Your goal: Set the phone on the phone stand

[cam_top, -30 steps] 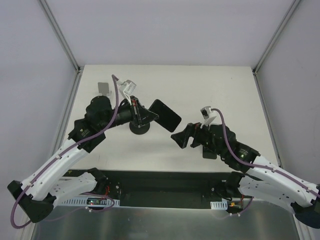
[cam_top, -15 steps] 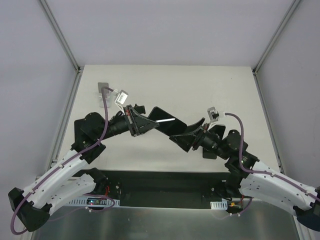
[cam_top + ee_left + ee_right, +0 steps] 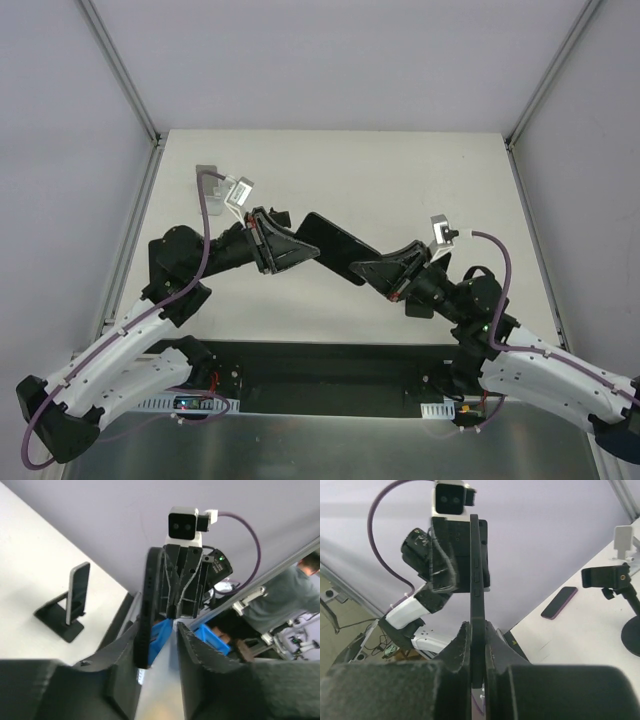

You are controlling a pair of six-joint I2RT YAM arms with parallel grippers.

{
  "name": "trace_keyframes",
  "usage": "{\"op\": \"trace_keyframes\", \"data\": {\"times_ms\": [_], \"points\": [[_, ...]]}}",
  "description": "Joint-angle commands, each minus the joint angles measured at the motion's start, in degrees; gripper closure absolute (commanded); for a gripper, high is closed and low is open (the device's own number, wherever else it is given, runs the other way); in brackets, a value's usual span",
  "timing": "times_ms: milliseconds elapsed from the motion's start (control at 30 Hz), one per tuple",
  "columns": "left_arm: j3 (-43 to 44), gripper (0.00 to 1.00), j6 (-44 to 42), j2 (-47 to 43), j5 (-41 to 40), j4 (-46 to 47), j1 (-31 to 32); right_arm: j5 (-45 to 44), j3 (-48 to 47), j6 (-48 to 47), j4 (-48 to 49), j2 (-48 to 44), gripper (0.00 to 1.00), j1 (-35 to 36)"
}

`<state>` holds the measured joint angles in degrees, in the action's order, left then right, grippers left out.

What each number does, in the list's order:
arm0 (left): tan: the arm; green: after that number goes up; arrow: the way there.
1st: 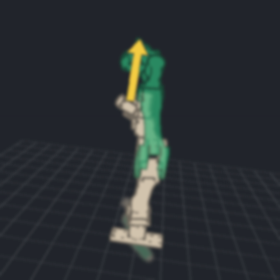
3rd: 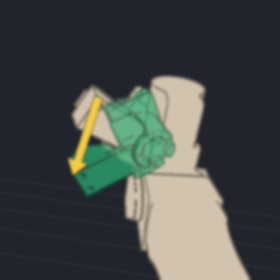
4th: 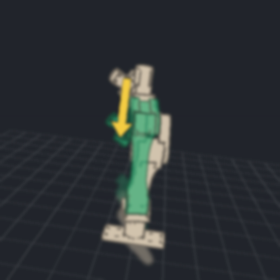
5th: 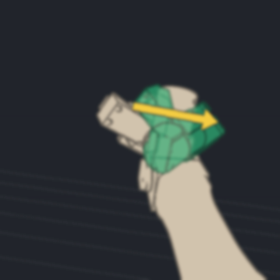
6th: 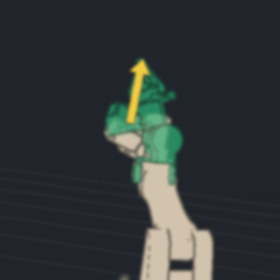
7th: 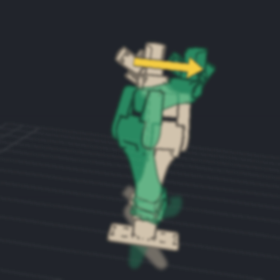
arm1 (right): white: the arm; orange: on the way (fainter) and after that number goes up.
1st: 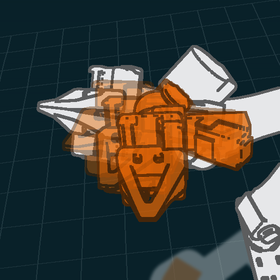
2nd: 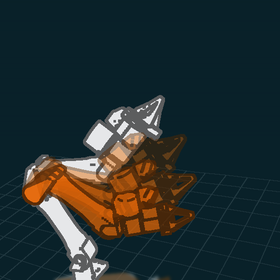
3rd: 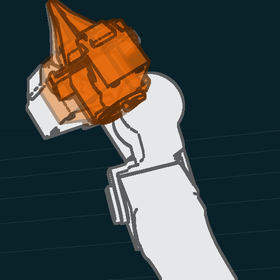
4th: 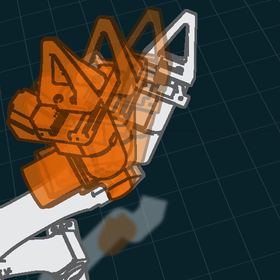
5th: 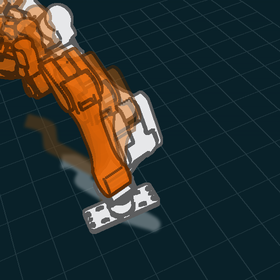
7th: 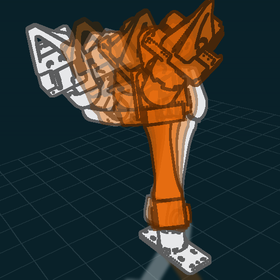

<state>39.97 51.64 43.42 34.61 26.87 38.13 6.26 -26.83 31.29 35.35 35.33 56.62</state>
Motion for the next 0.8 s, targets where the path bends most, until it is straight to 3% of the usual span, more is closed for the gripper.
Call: {"op": "trace_keyframes", "data": {"times_ms": [0, 33, 67, 100, 267, 300, 400, 433, 567, 767], "points": [[8.27, 0.39, -9.14, 1.23, -0.32, -17.6, 0.28, -5.64, -1.46, -4.12, -1.58, -2.18, 0.99, -0.11], [10.29, 0.32, -11.27, 0.53, -2.25, -25.82, 0.28, -5.91, -1.91, -4.91, -3.95, -2.98, 0.99, -0.11], [11.0, 0.16, -13.21, -0.08, -6.97, -29.39, 0.28, -9.74, -2.43, -6.31, -9.02, -4.73, 0.99, -0.02], [11.62, 0.07, -16.19, -1.57, -9.97, -32.64, 0.19, -11.17, -3.22, -7.02, -11.6, -5.62, 0.99, -0.11], [17.59, 0.07, -22.63, -1.86, -33.51, -50.74, 0.19, -18.2, -6.65, -12.65, -28.1, -12.72, 0.99, -0.11], [18.91, 0.08, -24.55, 1.2, -39.99, -55.74, 0.1, -18.91, -7.27, -14.48, -30.06, -13.7, 0.99, -0.11], [24.62, 0.07, -27.8, 9.1, -46.9, -63.41, -1.73, -20.5, -8.59, -16.52, -34.99, -17.39, 0.99, -0.02], [26.64, 0.08, -28.69, 10.71, -46.57, -64.04, -2.7, -20.59, -8.94, -17.65, -35.09, -18.27, 0.99, -0.11], [28.76, 0.31, -32.21, 16.51, -39.47, -64.31, -11.9, -21.11, -9.12, -18.72, -39.66, -22.4, 0.99, -0.11], [28.68, 0.38, -35.38, 23.99, -28.38, -61.59, -18.96, -21.03, -7.36, -18.37, -39.92, -24.43, 0.99, -0.11]]}}
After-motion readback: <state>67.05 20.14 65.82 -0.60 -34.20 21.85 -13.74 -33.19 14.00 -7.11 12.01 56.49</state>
